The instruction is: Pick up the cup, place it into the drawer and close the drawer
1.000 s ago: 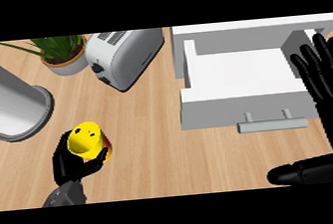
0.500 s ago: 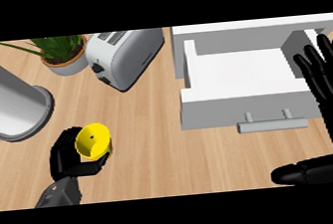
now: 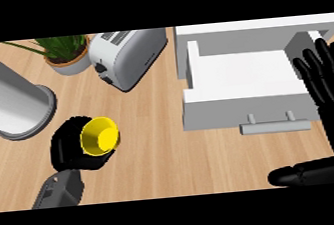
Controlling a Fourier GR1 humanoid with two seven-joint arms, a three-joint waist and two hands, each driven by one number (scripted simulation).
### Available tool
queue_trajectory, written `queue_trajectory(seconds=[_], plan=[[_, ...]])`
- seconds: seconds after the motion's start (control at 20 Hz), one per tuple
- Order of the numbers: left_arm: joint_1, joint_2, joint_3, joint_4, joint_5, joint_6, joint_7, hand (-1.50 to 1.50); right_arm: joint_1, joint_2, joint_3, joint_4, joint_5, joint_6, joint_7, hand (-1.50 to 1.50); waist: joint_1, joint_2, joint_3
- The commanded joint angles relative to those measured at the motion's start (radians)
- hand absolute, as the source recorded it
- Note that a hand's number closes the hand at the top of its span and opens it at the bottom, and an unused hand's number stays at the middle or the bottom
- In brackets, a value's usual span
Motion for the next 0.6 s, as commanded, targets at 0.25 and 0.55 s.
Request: queue_trajectory(seconds=[0.25,0.55], plan=[[0.063,-0.017,-0.115,-0.479,0.032,0.024,0.316,1.50,0.046,0.019,0.039,0.011,0.046,0.012,-0.051,-1.50,0.004,-0.001,0.001],[-0.105,-0.086,-0.142,-0.602,0.043,0.181,0.549,1.50,0.022,0.000,-0.004,0.011,-0.007,0.019,-0.025,-1.50,-0.008,0.002,0.000]])
